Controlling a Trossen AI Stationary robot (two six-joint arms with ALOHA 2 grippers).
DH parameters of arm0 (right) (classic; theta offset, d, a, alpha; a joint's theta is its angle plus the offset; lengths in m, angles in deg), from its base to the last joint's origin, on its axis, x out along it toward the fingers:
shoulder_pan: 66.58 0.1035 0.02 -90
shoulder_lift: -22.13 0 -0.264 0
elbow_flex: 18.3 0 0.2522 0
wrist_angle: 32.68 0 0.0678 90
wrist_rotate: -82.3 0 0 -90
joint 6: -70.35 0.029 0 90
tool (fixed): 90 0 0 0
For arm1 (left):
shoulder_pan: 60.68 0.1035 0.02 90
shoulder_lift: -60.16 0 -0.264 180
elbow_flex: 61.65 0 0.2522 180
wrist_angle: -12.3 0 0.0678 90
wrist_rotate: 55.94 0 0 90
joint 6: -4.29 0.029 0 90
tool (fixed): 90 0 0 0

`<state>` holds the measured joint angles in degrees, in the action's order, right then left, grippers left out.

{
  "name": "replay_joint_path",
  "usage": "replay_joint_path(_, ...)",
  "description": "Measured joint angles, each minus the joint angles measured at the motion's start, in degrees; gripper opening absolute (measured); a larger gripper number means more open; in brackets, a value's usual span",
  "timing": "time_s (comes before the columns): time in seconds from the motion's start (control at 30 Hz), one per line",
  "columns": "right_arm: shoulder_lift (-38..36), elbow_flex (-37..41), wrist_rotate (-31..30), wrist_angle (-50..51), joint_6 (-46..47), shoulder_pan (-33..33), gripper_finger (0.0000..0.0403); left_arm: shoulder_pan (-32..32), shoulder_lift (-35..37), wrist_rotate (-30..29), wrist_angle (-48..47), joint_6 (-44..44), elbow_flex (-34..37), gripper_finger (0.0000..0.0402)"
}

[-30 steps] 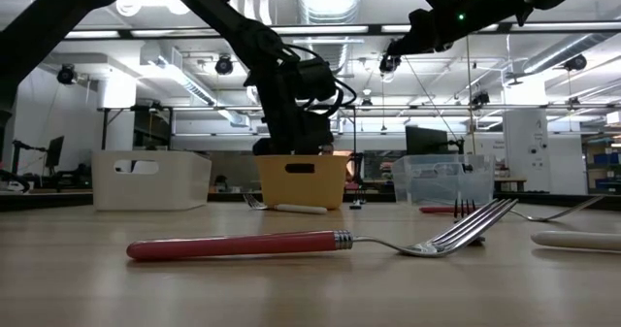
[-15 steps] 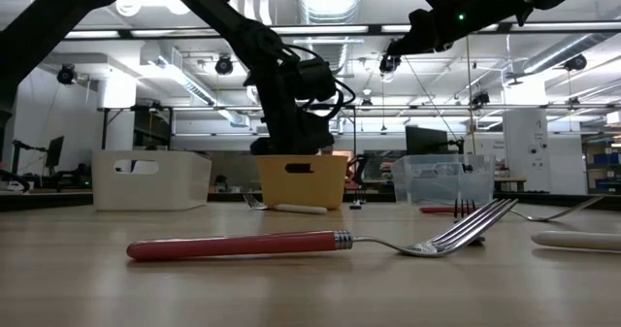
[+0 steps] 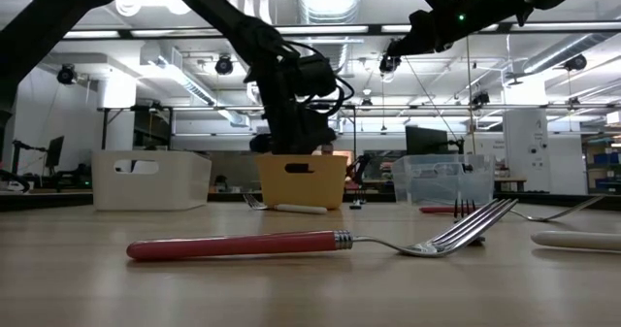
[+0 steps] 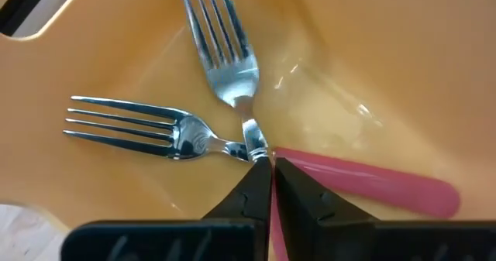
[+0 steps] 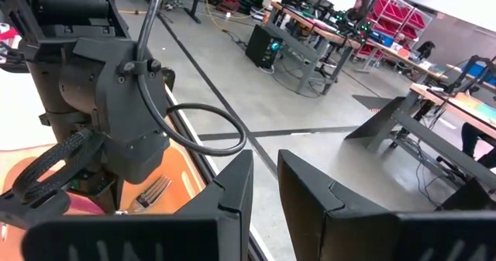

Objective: Sort silverware by color (type)
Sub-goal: Put the pink fork into the yellow bin

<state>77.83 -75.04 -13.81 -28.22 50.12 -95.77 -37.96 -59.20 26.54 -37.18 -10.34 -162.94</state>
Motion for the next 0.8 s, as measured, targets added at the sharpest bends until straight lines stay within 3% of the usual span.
replay_joint_path(0.23,0.0,0.0,0.0,0.0,0.0,0.0,0.0054,0.2,0.0,1.3,-3.8,-1.1,-2.6,0.0029)
replay_joint_path(0.6,0.0,0.0,0.0,0.9,-0.8,0.0,0.0054,1.0,0.1,3.3,-7.7,-0.8,-2.9,0.0143)
replay_joint_path(0.8,0.0,0.0,0.0,0.9,-0.9,0.0,0.0054,0.4,0.1,5.9,-7.6,-0.9,-2.9,0.0178)
